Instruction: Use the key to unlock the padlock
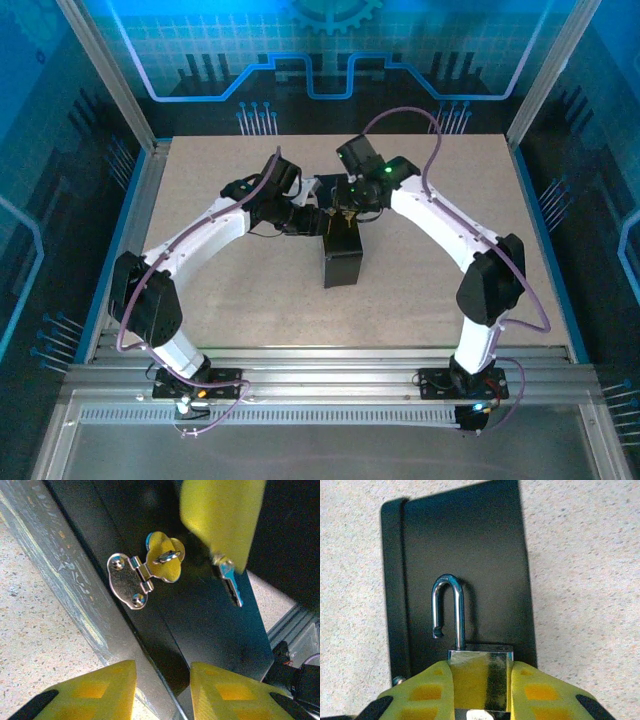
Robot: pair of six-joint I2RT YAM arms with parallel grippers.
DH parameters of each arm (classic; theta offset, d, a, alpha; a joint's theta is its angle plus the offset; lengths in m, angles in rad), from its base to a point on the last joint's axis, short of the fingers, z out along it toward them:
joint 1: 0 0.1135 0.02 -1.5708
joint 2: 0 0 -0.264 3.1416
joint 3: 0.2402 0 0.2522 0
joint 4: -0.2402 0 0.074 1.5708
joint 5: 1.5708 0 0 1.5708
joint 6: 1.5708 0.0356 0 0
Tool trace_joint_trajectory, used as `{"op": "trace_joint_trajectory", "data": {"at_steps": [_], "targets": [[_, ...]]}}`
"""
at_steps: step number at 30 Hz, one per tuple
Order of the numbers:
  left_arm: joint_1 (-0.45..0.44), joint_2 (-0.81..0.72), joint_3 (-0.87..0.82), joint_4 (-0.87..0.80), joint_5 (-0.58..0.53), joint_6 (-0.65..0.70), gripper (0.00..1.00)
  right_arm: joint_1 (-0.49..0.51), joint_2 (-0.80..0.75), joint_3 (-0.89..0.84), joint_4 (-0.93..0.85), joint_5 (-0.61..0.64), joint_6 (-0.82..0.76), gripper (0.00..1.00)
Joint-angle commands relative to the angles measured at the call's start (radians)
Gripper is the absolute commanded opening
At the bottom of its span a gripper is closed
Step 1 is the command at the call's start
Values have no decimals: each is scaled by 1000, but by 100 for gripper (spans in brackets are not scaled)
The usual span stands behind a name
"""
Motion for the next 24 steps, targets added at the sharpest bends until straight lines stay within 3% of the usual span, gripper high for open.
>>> {"op": "trace_joint_trajectory", "data": {"at_steps": [1,12,22,24], "targets": [[14,-21,7,-2,22,-13,36,-83,-72,-13,12,22,-36,0],[63,-53,24,-10,-40,-1,37,-346,-184,-409,115,-46,-67,0],[109,-129,-3,-46,-108,27,37,-408,-88,-564,157,-30,-99,0],[116,-140,-10,-52,-113,28,38,-412,-97,-554,155,-52,-116,9]]}}
